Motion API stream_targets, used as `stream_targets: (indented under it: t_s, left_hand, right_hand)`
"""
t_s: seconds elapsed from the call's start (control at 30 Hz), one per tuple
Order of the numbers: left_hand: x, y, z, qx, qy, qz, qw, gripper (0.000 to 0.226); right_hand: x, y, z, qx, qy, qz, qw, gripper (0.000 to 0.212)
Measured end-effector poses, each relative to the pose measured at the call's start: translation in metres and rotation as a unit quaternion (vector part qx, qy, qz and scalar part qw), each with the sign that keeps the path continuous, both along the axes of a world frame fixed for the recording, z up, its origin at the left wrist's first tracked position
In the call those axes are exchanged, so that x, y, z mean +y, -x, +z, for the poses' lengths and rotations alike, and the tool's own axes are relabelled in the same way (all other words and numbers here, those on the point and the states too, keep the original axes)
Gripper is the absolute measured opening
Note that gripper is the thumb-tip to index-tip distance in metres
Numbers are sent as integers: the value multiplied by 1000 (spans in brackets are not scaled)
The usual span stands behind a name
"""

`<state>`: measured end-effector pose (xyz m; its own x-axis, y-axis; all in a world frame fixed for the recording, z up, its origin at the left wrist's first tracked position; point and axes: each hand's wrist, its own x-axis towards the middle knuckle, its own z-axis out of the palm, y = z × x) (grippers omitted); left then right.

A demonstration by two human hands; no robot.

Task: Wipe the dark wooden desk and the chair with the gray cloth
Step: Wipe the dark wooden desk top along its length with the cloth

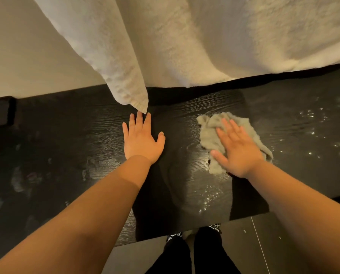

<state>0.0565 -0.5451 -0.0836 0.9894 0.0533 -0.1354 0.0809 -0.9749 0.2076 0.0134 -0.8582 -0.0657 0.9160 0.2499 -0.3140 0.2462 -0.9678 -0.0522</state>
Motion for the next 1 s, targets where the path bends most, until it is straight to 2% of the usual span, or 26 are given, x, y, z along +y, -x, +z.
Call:
stream_targets:
  t_s: [0.13, 0.23, 0.33, 0.43, 0.57, 0.63, 0.7, 0.77, 0.83, 1.0]
  left_hand:
    - [1, 4, -1, -7, -5, -25, 1000, 78]
    - [3, 11, 3, -4, -36, -78, 996, 74]
    - [4, 36, 6, 21, -43, -109, 993, 71]
    - [11, 89, 6, 48, -28, -131, 990, 70]
    - [22, 145, 3, 68, -40, -146, 986, 72]
    - [22, 151, 1, 68, -42, -140, 987, 72]
    - [22, 149, 0, 72, -39, -141, 987, 72]
    - [23, 147, 1, 68, -40, -144, 986, 73]
    - [23, 147, 1, 64, -34, -143, 987, 73]
    - [21, 148, 1, 56, -29, -140, 988, 74]
  right_hand:
    - [18, 5, -6, -11, -5, -98, 995, 83]
    - [32, 47, -7, -7, -19, -30, 999, 77]
    - [4, 54, -1, 15, -14, 48, 999, 86]
    - [-20, 31, 5, 13, 2, -26, 1000, 93]
    - [8, 34, -2, -18, -16, -129, 991, 85]
    - [35, 59, -4, -22, -44, -97, 994, 78]
    - [50, 85, -6, -11, -59, -23, 998, 73]
    - [40, 88, -4, 7, -59, 44, 997, 74]
    - [14, 75, -5, 5, -48, 62, 997, 78]
    - [0, 54, -4, -22, -19, -81, 996, 84]
